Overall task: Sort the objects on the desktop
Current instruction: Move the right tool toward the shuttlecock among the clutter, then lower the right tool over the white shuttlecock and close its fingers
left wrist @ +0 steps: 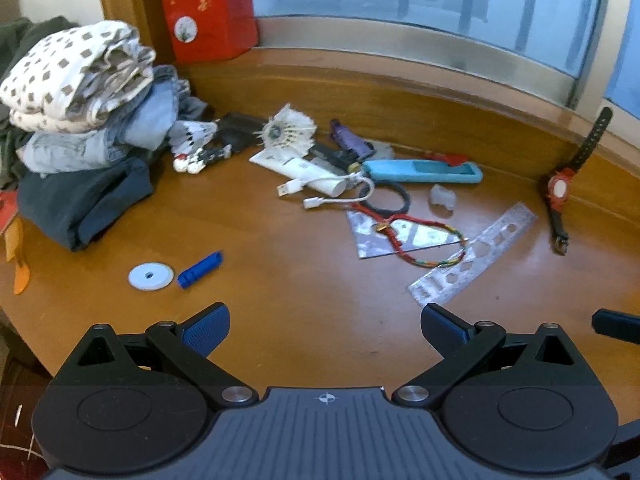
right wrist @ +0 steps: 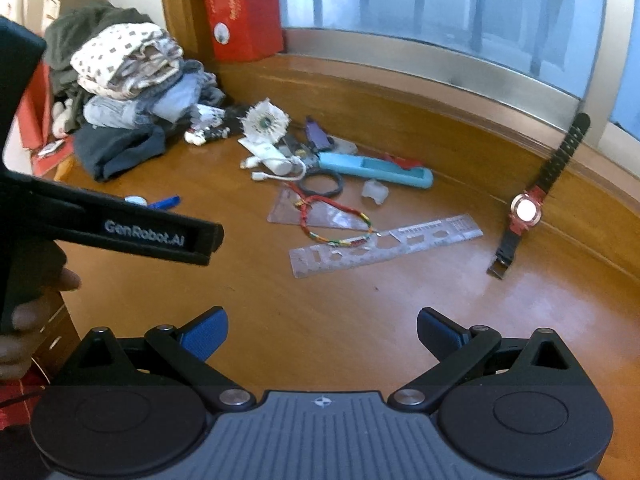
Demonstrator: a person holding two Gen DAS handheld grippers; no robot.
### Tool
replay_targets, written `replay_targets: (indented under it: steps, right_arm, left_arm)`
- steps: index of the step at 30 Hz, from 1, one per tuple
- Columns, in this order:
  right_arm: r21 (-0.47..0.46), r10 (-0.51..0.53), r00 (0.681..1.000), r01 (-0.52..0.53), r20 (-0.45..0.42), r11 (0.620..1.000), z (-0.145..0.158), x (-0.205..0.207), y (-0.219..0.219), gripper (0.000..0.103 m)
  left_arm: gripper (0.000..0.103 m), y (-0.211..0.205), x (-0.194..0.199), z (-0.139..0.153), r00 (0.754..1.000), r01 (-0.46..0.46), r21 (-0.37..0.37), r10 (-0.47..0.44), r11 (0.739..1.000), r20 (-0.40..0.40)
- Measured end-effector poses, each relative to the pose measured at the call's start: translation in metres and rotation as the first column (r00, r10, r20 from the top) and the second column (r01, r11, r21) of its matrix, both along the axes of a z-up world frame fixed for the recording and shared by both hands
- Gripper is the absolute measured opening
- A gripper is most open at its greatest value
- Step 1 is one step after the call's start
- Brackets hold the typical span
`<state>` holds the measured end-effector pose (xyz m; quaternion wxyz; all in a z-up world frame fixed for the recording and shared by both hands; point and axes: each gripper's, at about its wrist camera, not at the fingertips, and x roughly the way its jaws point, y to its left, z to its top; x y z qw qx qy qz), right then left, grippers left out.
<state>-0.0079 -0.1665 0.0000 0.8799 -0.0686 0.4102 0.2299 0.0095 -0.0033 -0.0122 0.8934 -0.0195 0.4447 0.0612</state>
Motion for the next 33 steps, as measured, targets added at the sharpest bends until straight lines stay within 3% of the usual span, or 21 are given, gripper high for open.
replay_targets:
  steps: [4,9,16,24,27,33]
  right_arm:
    - [0.014,0.015,1.0,-0.016,0.015,1.0,0.002,0.0,0.007,0.101]
    - [0.031,0.012,0.996,-0.015,0.083,0.999,0.008,0.003,0.024,0.102]
    - [0.027,-0.109,0.987,0.106,0.122,0.994,-0.001,0.027,0.048,0.102]
    - [0.092,-0.172,0.981,0.164,0.086,0.982,-0.003,0.075,0.067,0.097]
    - [0.085,-0.162,0.982,0.154,0.097,0.984,-0.001,0.099,0.081,0.09]
    - [0.069,-0.097,0.993,0.092,0.061,0.993,-0.008,0.15,0.111,0.06]
  left_arm:
    - [0.103,0.011,0.003,-0.008,0.999,-0.021,0.004,0.021,1.0,-0.024]
    - [0.103,0.027,0.01,-0.008,1.0,0.006,0.017,-0.006,1.0,0.018]
    - [0.103,0.057,0.034,-0.01,0.99,0.119,0.031,-0.121,0.992,0.072]
    - [0.103,0.085,0.074,-0.027,0.965,0.239,0.051,-0.243,0.97,0.101]
    - [0.103,0.092,0.086,-0.031,0.956,0.262,0.07,-0.268,0.963,0.118]
    - [0.103,0.107,0.109,-0.038,0.95,0.287,0.014,-0.286,0.958,0.123]
